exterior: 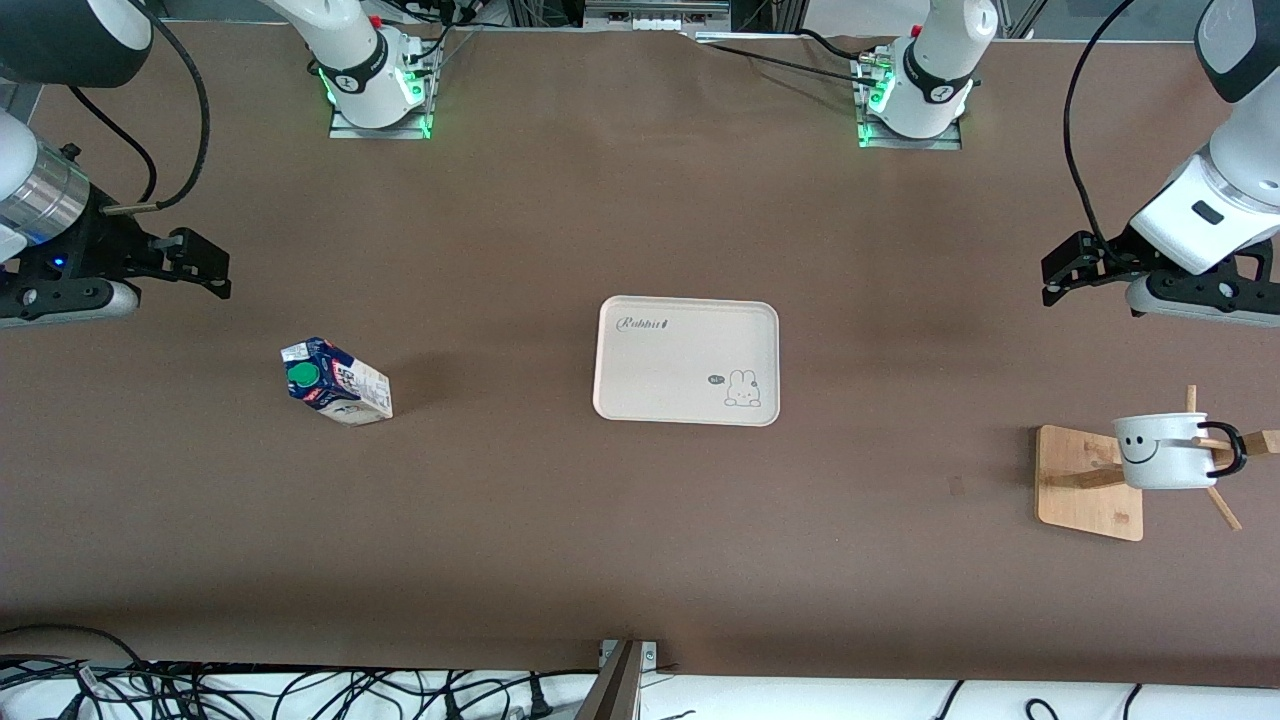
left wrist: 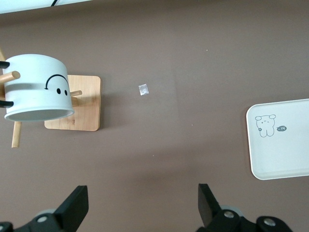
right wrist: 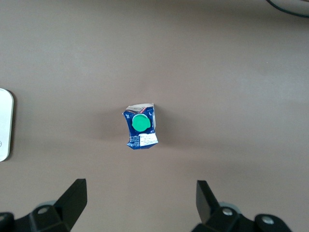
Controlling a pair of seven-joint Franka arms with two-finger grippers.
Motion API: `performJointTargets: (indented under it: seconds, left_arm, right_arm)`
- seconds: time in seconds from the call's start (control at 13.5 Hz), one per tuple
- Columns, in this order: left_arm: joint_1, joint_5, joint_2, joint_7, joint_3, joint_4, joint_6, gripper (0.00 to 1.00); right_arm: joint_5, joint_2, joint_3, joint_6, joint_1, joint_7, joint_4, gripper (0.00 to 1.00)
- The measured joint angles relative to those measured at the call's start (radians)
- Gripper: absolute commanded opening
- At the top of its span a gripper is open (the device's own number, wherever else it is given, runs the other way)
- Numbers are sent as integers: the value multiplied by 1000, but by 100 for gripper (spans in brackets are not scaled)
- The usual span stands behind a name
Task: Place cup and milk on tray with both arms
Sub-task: 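Reach the right gripper toward the blue milk carton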
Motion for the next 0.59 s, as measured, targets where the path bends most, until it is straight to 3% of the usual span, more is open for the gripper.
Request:
performJointTargets:
  seconds: [0.59]
  left_arm:
    - [0, 0, 0, 0, 0, 0, 0, 100]
  right_arm:
    - [0, 51, 5, 0, 6, -2, -10, 100]
